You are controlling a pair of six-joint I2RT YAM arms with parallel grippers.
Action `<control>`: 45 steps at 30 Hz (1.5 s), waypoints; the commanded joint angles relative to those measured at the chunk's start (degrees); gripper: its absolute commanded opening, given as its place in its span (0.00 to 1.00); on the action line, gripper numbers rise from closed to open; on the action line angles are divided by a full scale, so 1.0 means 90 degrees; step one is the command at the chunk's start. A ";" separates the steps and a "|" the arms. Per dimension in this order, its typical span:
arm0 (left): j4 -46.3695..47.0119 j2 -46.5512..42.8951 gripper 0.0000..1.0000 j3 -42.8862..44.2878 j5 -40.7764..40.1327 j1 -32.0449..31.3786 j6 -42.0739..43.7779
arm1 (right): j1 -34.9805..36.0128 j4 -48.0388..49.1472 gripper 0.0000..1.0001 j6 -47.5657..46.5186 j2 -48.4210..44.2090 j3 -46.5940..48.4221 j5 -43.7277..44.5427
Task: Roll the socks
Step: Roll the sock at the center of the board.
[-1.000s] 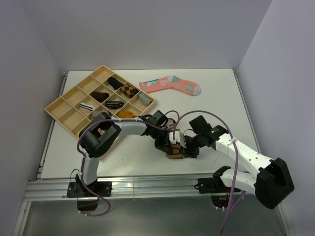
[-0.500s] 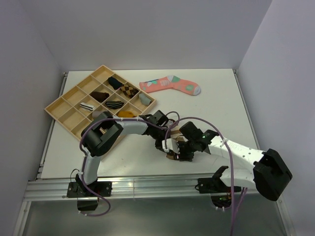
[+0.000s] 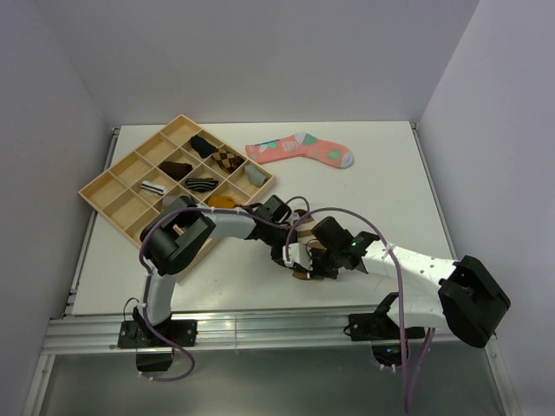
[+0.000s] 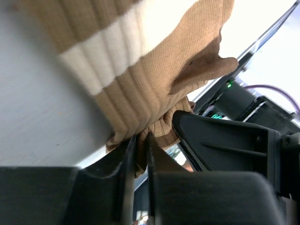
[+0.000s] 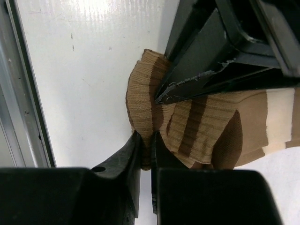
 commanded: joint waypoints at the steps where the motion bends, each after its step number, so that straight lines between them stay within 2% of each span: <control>1: 0.1131 -0.0393 0.20 -0.0427 -0.0448 0.0061 -0.0735 | -0.0046 0.0076 0.07 0.0189 -0.0026 -0.0246 0.0236; 4: 0.1894 -0.0676 0.29 -0.0846 -0.0730 0.0061 -0.1184 | -0.0261 -0.0216 0.07 0.0180 -0.0085 -0.0149 -0.0173; 5: 0.2428 -0.0754 0.33 -0.0983 -0.0800 0.0061 -0.1273 | -0.0474 -0.0420 0.07 0.0112 -0.0056 -0.0052 -0.0271; 12: 0.4285 -0.1428 0.36 -0.2223 -0.1727 0.0080 -0.1831 | -0.1511 -0.1388 0.06 -0.0474 0.0763 0.0583 -0.0935; 14: 0.4454 -0.1546 0.36 -0.2361 -0.1961 0.0080 -0.1782 | -0.1677 -0.1700 0.06 -0.0601 0.1037 0.0846 -0.0995; 21: 0.5303 -0.2092 0.36 -0.3151 -0.2928 0.0071 -0.1266 | -0.2507 -0.3165 0.06 -0.1245 0.2685 0.2038 -0.1629; 25: 0.5908 -0.2308 0.37 -0.3553 -0.3698 -0.0017 -0.0505 | -0.3150 -0.3946 0.06 -0.1500 0.3712 0.2896 -0.1825; 26: 0.6354 -0.2318 0.37 -0.3621 -0.3739 -0.0095 -0.0319 | -0.3239 -0.4170 0.06 -0.1490 0.3926 0.3024 -0.1825; 28: 0.6564 -0.2318 0.36 -0.3710 -0.4050 -0.0222 0.0403 | -0.3367 -0.4483 0.06 -0.1616 0.4532 0.3346 -0.1893; 32: 0.6770 -0.2074 0.39 -0.3418 -0.4082 -0.0710 0.1517 | -0.3552 -0.4690 0.06 -0.1579 0.5100 0.3592 -0.1884; 36: 0.6603 -0.1469 0.42 -0.2685 -0.3341 -0.0818 0.2279 | -0.3601 -0.4797 0.06 -0.1500 0.5393 0.3777 -0.1932; 45: 0.6759 -0.0834 0.45 -0.2293 -0.2375 -0.0857 0.2642 | -0.3621 -0.4758 0.06 -0.1246 0.5423 0.3807 -0.1883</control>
